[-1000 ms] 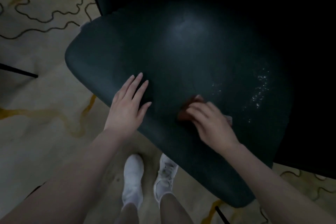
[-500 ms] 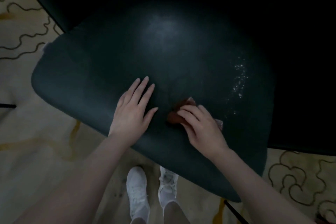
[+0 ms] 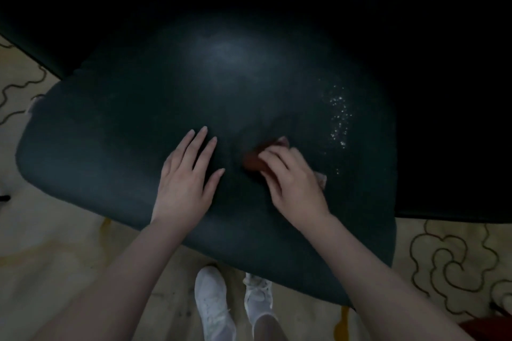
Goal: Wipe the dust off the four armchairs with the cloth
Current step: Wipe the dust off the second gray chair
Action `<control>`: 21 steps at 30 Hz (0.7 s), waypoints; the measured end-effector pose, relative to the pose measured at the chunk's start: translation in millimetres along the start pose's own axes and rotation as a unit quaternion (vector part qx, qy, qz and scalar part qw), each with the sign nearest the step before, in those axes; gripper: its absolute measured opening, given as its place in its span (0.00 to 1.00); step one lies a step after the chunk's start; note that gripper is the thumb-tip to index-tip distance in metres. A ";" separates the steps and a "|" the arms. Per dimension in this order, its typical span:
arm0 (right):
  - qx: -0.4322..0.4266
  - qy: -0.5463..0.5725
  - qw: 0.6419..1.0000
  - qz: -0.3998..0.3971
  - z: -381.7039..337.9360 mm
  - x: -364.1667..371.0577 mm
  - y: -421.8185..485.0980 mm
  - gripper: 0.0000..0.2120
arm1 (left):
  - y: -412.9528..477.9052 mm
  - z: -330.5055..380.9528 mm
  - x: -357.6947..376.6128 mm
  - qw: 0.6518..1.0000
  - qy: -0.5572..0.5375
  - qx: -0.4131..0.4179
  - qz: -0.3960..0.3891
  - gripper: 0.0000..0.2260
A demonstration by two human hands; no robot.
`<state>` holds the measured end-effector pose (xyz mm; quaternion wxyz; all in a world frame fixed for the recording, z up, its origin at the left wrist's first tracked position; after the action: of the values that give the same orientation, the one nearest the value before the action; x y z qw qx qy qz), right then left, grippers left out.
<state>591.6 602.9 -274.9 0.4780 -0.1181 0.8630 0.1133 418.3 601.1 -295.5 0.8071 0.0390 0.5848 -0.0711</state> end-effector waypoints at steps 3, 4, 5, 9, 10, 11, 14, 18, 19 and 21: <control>0.012 -0.039 0.999 0.002 24.7 -15.5 -14.9 0.13 | 15.4 14.0 1.7 1.000 -0.001 0.030 -0.008 0.25; 0.037 -0.052 0.998 0.020 38.3 -24.0 -13.3 0.13 | 21.3 18.7 2.6 0.999 -0.001 0.037 -0.010 0.25; 0.071 -0.061 0.995 0.043 52.4 -33.1 -8.6 0.13 | 26.9 23.6 3.5 0.999 -0.001 0.042 -0.011 0.25; 0.152 -0.057 0.982 0.095 72.9 -42.4 14.5 0.13 | 47.3 44.2 8.9 0.998 -0.003 0.062 -0.019 0.25; 0.145 -0.047 0.984 0.092 67.8 -39.0 15.8 0.13 | 51.8 49.5 9.8 0.997 -0.001 0.069 -0.019 0.25; 0.131 -0.039 0.987 0.084 61.9 -35.8 12.9 0.13 | 55.7 55.1 10.8 0.997 -0.001 0.077 -0.020 0.26; 0.081 -0.032 0.995 0.047 51.6 -35.7 -11.6 0.14 | 65.2 68.6 16.3 0.995 0.005 0.091 -0.033 0.26; 0.143 -0.039 0.985 0.083 89.3 -58.1 -32.4 0.15 | 67.9 72.5 26.6 0.994 0.027 0.098 -0.050 0.27; 0.184 -0.034 0.976 0.110 105.2 -64.9 -31.7 0.14 | 67.0 72.2 28.5 0.993 0.033 0.099 -0.052 0.27; 0.252 -0.016 0.954 0.163 128.0 -75.7 -22.5 0.13 | 65.4 71.6 30.8 0.993 0.040 0.099 -0.053 0.27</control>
<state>739.8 628.4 -278.5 0.4807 0.1502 0.8634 -0.0297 505.5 653.0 -303.7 0.7703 0.0906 0.6079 -0.1697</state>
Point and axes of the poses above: each hand's wrist, its own y-axis towards the middle knuckle, its own x-axis out of the palm, z = x × y, the point moved 9 cm from there along y, towards the middle knuckle, and after that the axes turned 2 degrees about y, right-handed, at the moved point
